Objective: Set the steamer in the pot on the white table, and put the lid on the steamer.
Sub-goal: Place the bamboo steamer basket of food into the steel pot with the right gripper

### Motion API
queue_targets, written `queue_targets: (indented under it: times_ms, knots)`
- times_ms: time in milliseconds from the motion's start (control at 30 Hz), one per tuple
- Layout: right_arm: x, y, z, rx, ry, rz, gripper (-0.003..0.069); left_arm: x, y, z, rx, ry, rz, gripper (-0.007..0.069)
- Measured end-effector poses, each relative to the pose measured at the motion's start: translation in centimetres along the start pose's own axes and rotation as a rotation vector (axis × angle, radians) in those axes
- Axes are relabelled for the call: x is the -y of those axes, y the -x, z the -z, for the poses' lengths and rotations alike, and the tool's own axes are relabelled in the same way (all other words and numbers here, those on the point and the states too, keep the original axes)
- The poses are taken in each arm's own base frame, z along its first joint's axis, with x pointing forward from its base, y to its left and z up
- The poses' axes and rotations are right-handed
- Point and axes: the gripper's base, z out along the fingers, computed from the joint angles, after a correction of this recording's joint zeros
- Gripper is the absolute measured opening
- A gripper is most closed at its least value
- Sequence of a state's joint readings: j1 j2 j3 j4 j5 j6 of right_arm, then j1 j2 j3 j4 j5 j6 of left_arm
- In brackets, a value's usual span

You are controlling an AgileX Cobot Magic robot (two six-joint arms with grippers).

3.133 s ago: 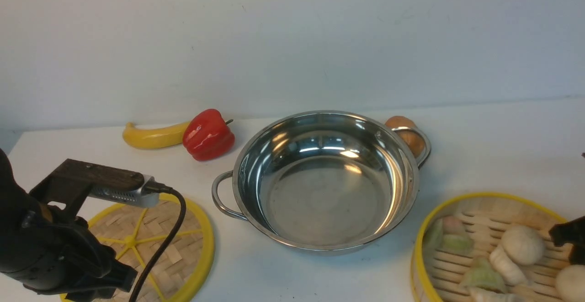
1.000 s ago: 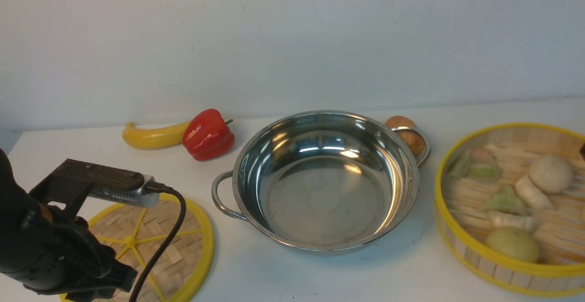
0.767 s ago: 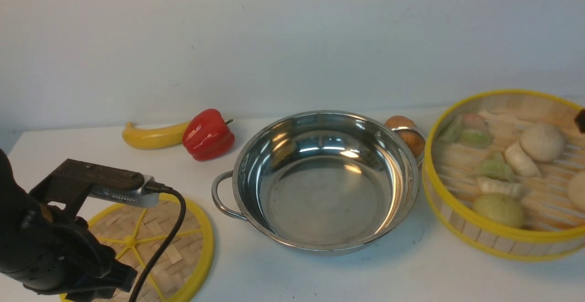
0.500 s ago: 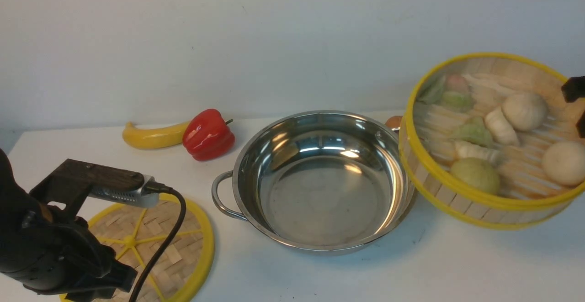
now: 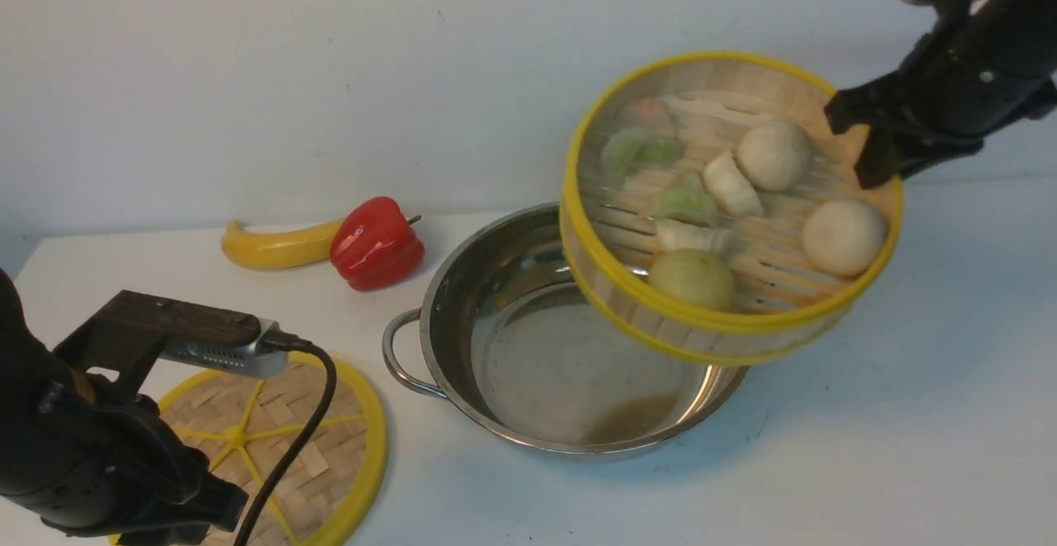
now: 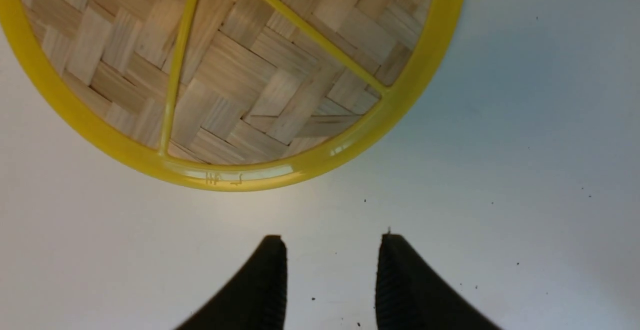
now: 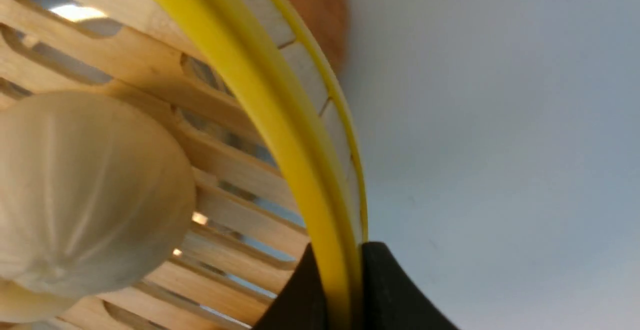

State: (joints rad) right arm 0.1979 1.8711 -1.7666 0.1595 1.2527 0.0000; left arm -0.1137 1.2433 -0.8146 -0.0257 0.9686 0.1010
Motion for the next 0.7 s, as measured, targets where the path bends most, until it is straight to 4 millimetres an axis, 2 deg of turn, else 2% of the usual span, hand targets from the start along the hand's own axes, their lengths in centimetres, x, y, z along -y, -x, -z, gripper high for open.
queue_targets:
  times_ms: [200,300,433,700]
  knots:
    - [-3.8,2.1,-2.3,0.015,0.046,0.047,0.0071,0.2,0.0,0.0,-0.004,-0.019,0.012,0.0241]
    - [-5.1,2.6,-3.3,0.013,0.059,0.065,0.0071,0.3,0.0,0.0,-0.003,-0.033,0.022,0.0241]
    - [-5.9,2.8,-4.6,-0.005,0.071,0.071,0.0071,0.3,0.0,0.0,-0.003,-0.037,0.025,0.0241]
    - [-5.9,2.6,-6.7,-0.049,0.072,0.063,0.0071,0.3,0.0,0.0,-0.003,-0.038,0.026,0.0241]
